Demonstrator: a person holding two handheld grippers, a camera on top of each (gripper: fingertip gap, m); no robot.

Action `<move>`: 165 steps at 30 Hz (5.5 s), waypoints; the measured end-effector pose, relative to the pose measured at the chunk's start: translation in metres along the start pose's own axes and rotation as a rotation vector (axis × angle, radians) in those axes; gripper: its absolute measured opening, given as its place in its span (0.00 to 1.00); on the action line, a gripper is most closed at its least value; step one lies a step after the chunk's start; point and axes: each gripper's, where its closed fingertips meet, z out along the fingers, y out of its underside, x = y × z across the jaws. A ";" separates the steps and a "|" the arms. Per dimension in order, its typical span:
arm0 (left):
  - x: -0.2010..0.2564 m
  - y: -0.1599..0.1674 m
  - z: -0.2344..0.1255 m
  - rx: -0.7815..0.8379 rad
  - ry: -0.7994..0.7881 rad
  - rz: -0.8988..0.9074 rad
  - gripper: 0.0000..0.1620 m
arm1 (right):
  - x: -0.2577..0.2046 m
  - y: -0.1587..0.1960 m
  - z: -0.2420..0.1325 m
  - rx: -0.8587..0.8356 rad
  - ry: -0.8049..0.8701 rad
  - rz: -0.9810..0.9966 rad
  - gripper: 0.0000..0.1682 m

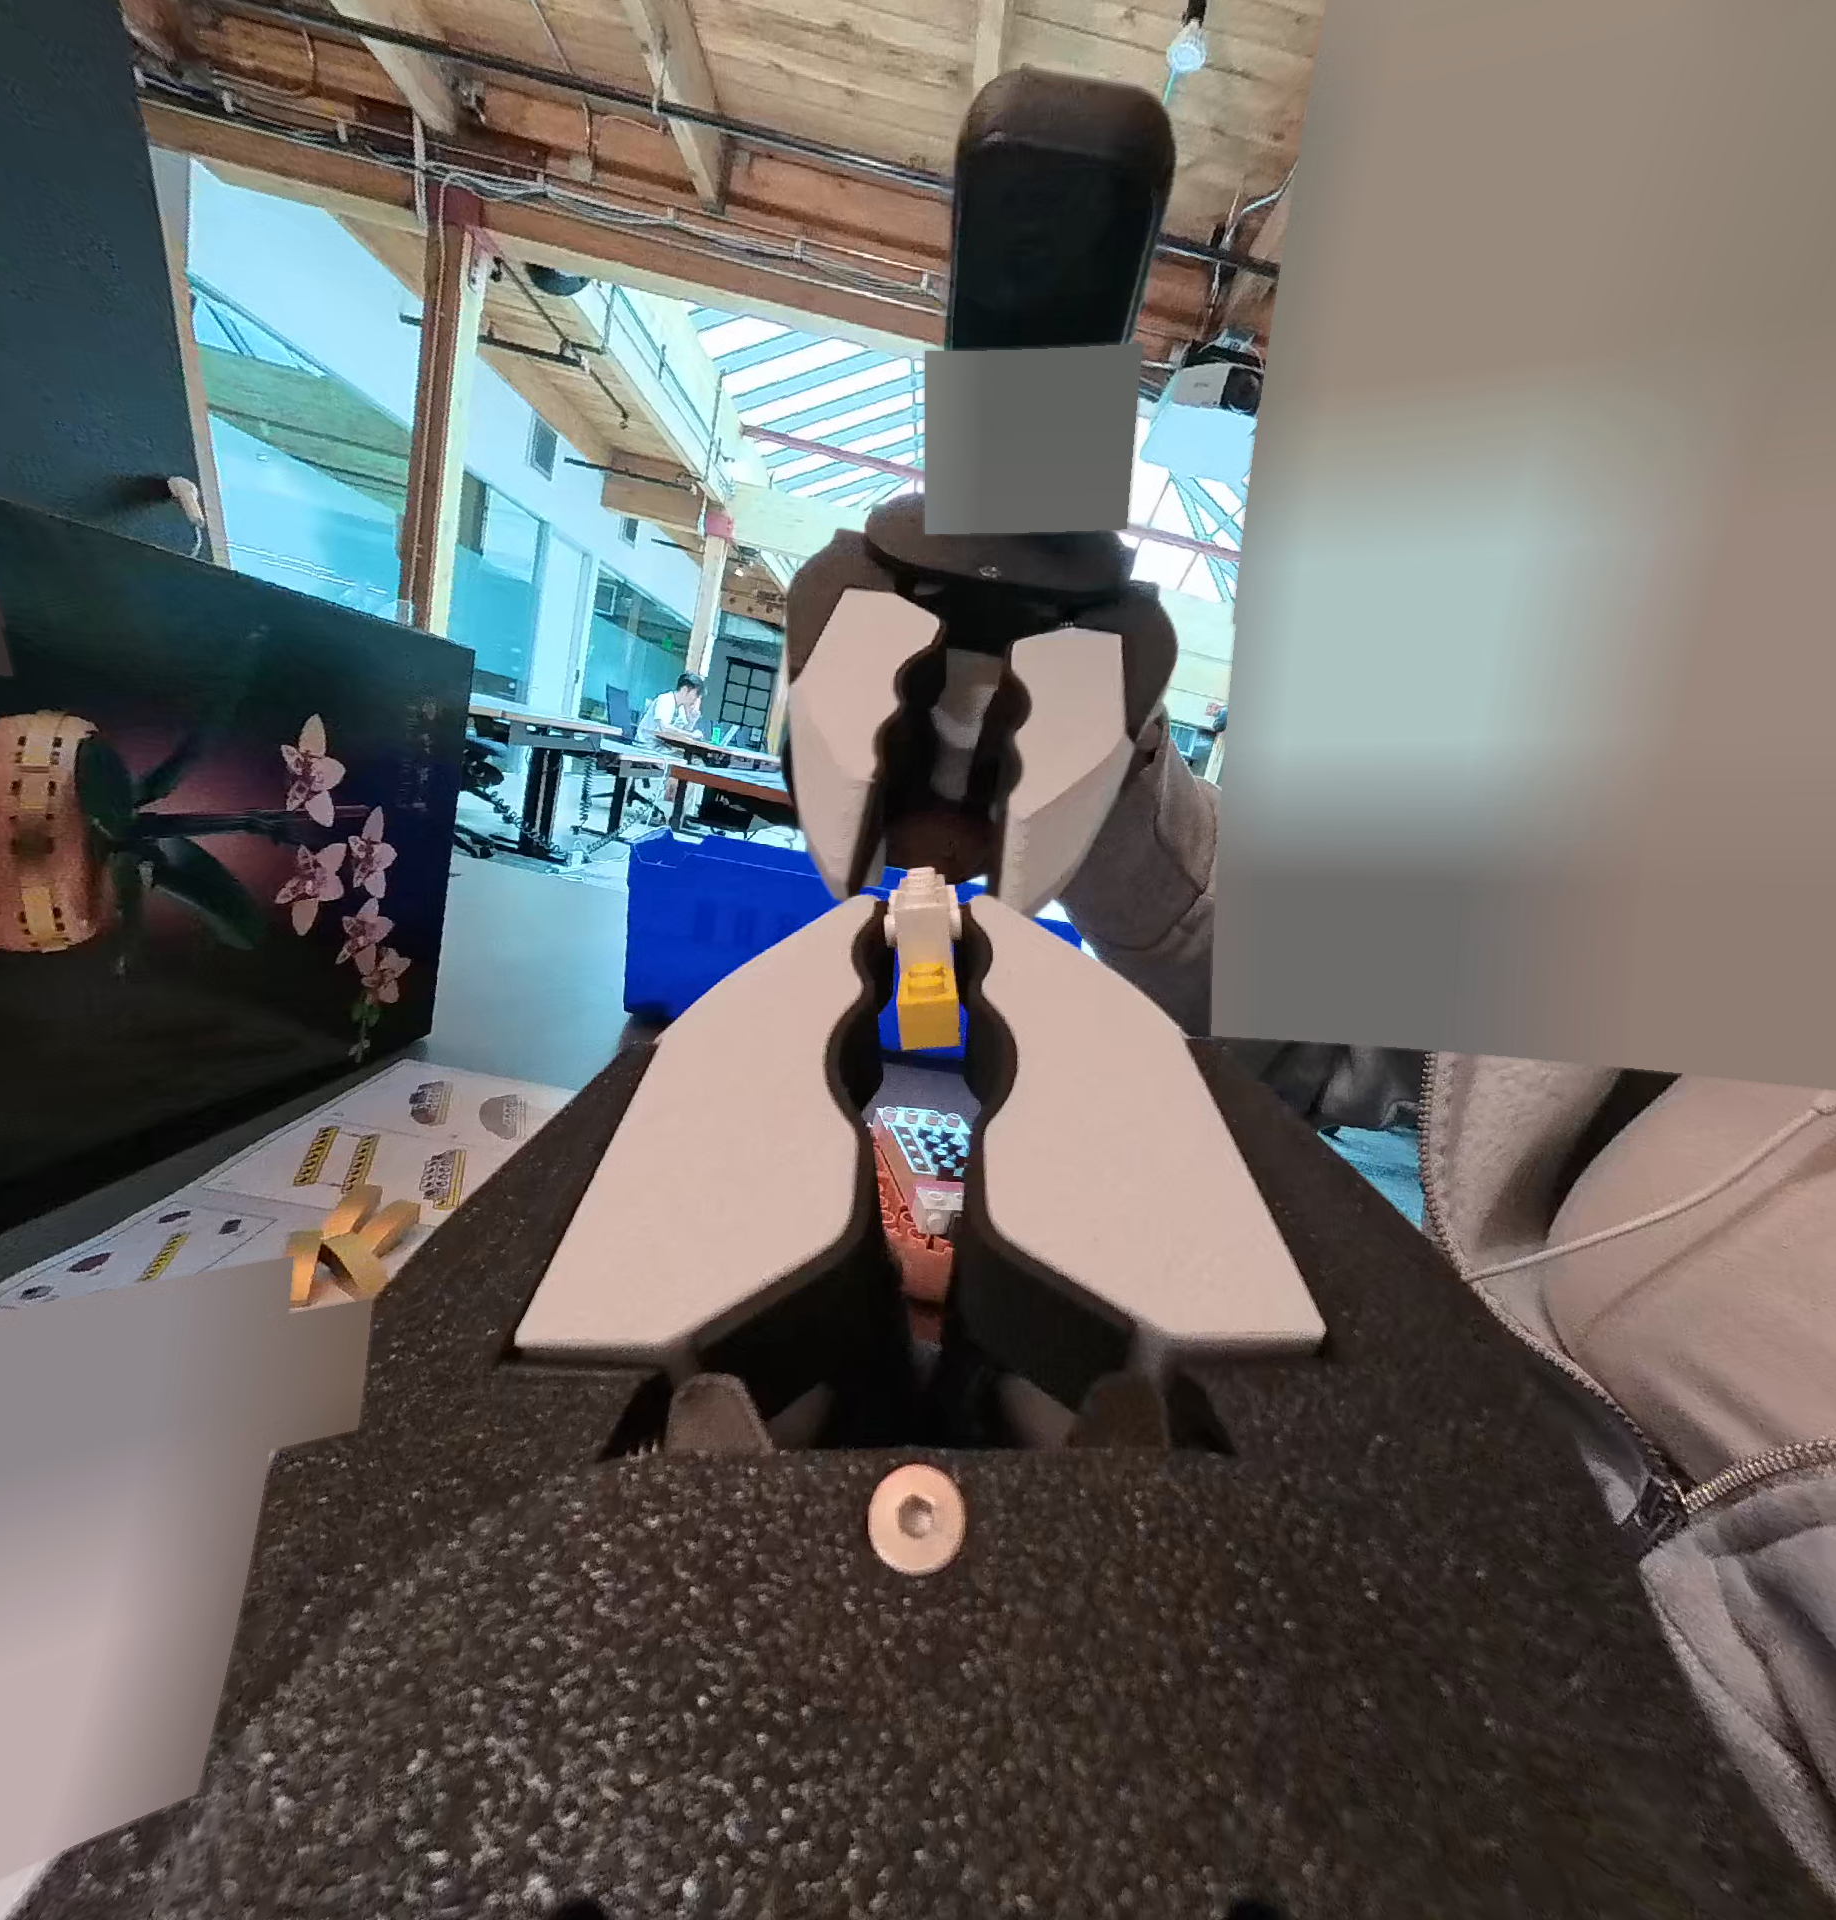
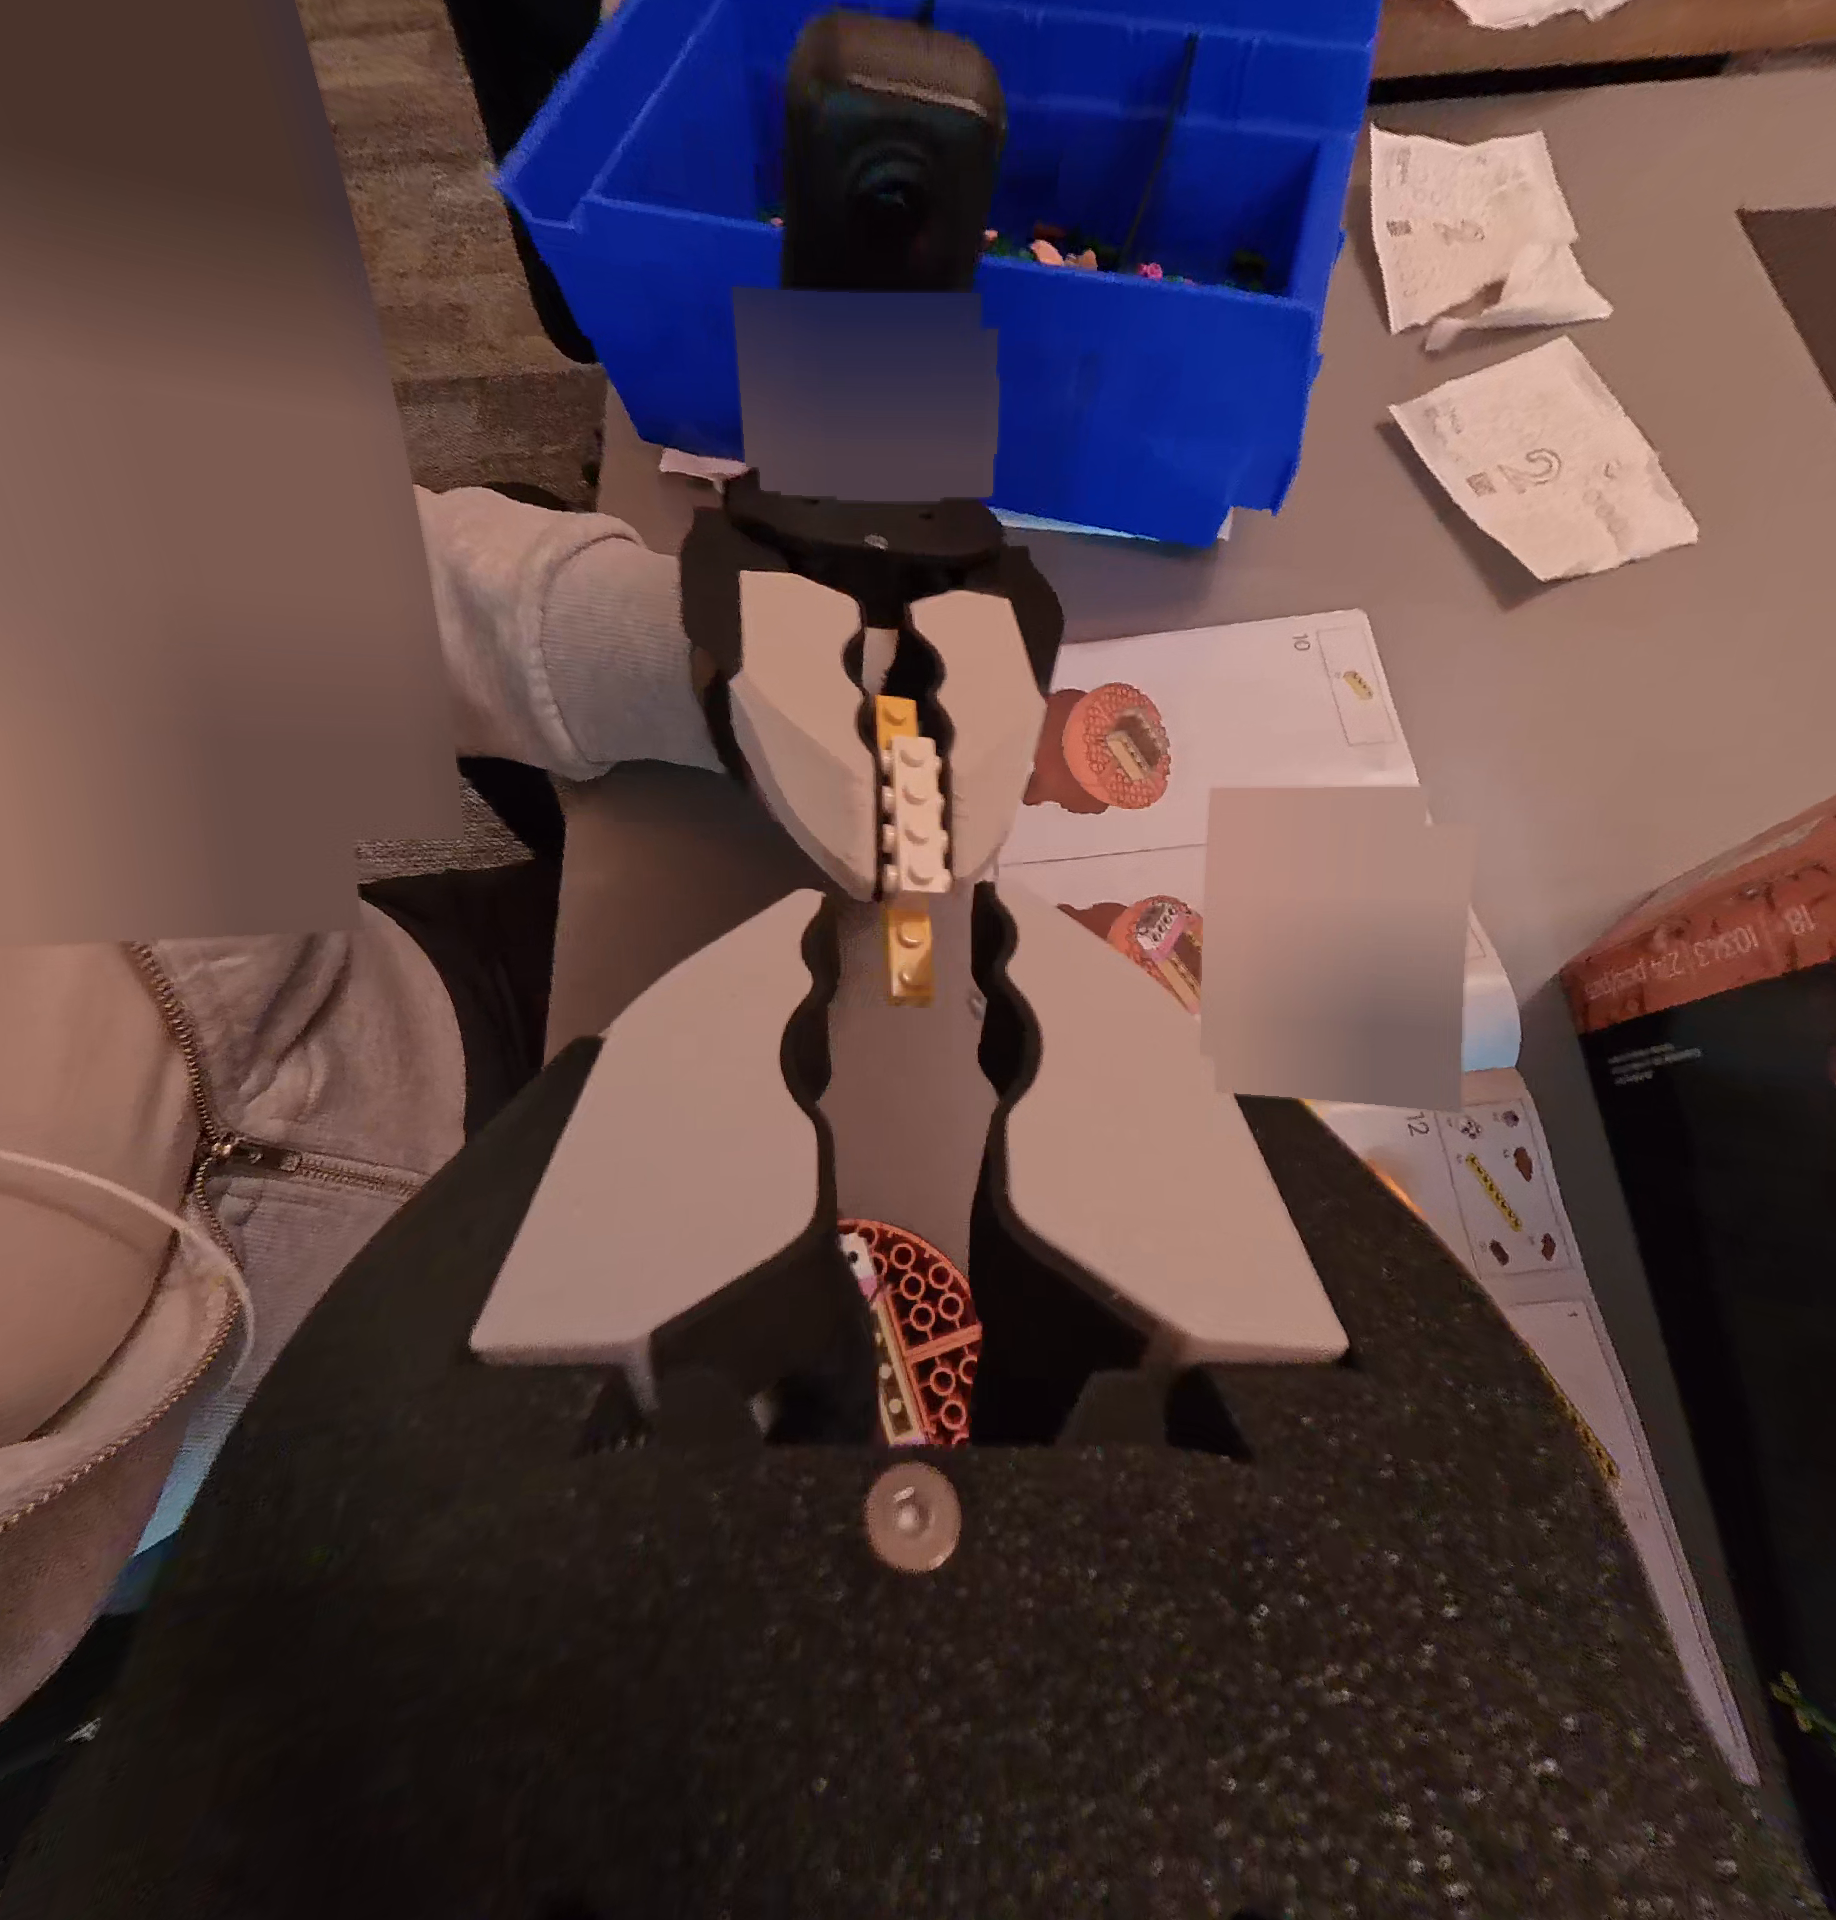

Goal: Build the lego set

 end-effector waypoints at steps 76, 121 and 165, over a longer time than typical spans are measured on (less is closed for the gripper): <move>0.061 0.016 -0.022 -0.018 0.154 0.078 0.06 | -0.063 0.006 0.013 -0.035 0.018 0.040 0.04; 0.064 0.003 -0.024 0.035 0.153 0.072 0.06 | -0.065 -0.005 0.012 -0.100 0.001 -0.024 0.16; 0.065 -0.022 -0.017 0.124 0.143 -0.249 0.06 | -0.055 -0.027 -0.003 0.273 0.483 -0.987 0.08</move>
